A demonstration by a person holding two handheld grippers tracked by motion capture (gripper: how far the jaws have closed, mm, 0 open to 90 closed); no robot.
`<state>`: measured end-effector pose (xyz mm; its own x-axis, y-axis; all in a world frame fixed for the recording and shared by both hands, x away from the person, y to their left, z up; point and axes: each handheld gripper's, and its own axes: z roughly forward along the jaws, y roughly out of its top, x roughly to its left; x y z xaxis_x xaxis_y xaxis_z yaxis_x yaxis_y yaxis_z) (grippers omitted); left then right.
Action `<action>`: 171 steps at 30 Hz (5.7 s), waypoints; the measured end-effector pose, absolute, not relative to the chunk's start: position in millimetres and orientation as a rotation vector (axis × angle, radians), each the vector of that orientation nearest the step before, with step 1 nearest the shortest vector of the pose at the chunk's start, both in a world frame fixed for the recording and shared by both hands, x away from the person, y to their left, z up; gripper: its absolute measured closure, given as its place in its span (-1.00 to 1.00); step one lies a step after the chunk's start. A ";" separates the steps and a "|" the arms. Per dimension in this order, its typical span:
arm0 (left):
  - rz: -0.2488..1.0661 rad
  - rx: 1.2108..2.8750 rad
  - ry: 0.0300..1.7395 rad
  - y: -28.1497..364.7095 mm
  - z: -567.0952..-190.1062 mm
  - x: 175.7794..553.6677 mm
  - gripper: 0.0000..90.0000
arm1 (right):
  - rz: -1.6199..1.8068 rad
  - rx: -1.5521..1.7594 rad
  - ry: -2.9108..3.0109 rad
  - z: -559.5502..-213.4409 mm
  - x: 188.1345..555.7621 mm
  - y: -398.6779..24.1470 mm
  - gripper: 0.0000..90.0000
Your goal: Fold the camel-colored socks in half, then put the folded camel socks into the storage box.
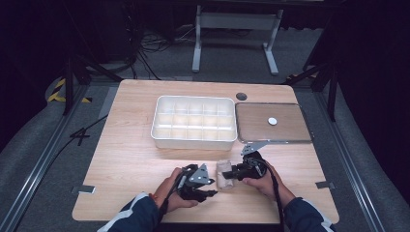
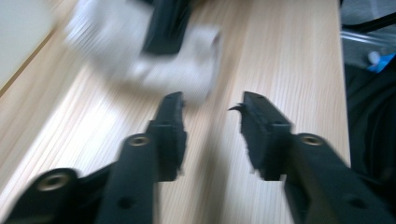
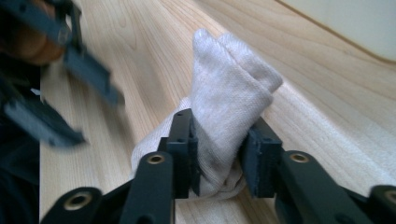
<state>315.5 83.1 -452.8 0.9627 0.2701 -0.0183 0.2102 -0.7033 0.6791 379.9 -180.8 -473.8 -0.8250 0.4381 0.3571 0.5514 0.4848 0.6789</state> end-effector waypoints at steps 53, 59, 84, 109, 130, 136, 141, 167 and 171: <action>0.328 2.255 0.844 193.8 -482.6 343.5 -0.68 | -1.613 -0.878 -2.823 -418.1 362.7 -221.2 0.64; 0.320 2.252 0.845 193.6 -482.8 343.6 -0.68 | -1.634 -0.882 -2.838 -415.5 362.6 -221.7 0.64; 0.321 2.249 0.849 193.0 -483.1 343.3 -0.68 | -1.745 -0.842 -2.857 -394.9 374.9 -204.4 0.63; 0.323 2.255 0.843 193.4 -482.8 343.6 -0.68 | -1.783 -0.762 -2.936 -354.8 398.3 -183.5 0.63; 0.327 2.258 0.834 193.9 -482.7 343.5 -0.68 | -1.773 -0.719 -2.948 -352.0 420.1 -146.9 0.62; 0.325 2.258 0.833 195.0 -482.6 341.7 -0.68 | -1.754 -0.727 -2.967 -354.4 426.6 -137.3 0.62; 0.319 2.254 0.837 196.1 -482.9 339.1 -0.68 | -1.736 -0.737 -2.973 -357.4 431.2 -133.2 0.63; 0.323 2.253 0.865 203.3 -482.5 322.8 -0.68 | -1.591 -0.798 -3.063 -389.9 457.0 -124.3 0.63; 0.323 2.251 0.866 203.2 -482.5 322.7 -0.68 | -1.564 -0.812 -3.068 -398.8 459.6 -121.7 0.62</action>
